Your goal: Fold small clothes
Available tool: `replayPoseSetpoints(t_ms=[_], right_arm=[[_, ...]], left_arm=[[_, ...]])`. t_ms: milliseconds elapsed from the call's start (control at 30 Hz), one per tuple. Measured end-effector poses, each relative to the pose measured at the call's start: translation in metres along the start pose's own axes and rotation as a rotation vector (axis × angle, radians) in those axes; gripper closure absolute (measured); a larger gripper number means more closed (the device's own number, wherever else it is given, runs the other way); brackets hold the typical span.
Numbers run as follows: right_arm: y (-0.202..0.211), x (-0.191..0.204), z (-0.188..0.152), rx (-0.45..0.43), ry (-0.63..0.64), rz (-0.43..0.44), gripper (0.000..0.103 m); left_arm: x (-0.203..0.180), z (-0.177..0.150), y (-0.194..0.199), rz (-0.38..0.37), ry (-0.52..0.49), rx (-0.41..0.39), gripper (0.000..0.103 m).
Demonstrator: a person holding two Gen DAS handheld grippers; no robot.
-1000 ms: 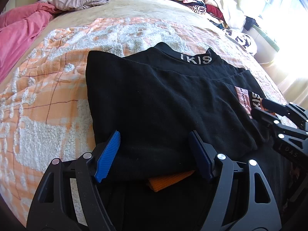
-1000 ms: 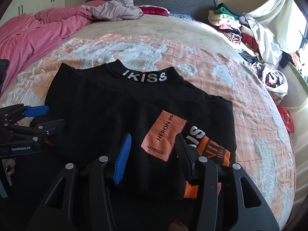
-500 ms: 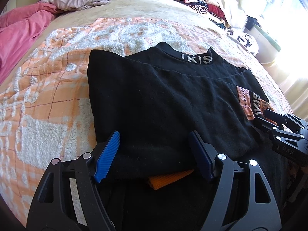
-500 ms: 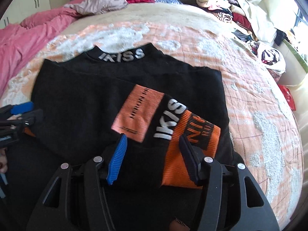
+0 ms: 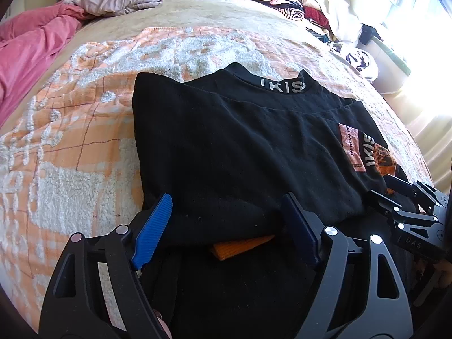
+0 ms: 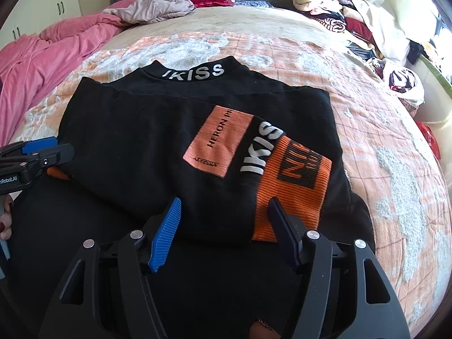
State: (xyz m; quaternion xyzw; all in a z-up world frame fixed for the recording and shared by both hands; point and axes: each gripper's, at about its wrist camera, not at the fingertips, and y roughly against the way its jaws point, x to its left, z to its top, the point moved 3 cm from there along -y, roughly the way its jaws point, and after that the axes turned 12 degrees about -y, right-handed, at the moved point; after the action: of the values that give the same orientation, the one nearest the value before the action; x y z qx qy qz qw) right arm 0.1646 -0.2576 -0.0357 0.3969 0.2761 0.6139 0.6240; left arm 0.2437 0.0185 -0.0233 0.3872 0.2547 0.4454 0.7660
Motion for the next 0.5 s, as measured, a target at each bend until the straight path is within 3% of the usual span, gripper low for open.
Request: replayPoseSetpoints(t_ms=[267, 500], right_arm=[[0.015, -0.013, -0.005, -0.030, -0.054, 0.004, 0.041], [0.032, -0.019, -0.005, -0.067, -0.098, 0.037, 0.028]], left_arm=[[-0.005, -0.003, 0.010, -0.006, -0.001, -0.014, 0.029], [-0.011, -0.002, 0.020, -0.013, -0.006, -0.030, 0.026]])
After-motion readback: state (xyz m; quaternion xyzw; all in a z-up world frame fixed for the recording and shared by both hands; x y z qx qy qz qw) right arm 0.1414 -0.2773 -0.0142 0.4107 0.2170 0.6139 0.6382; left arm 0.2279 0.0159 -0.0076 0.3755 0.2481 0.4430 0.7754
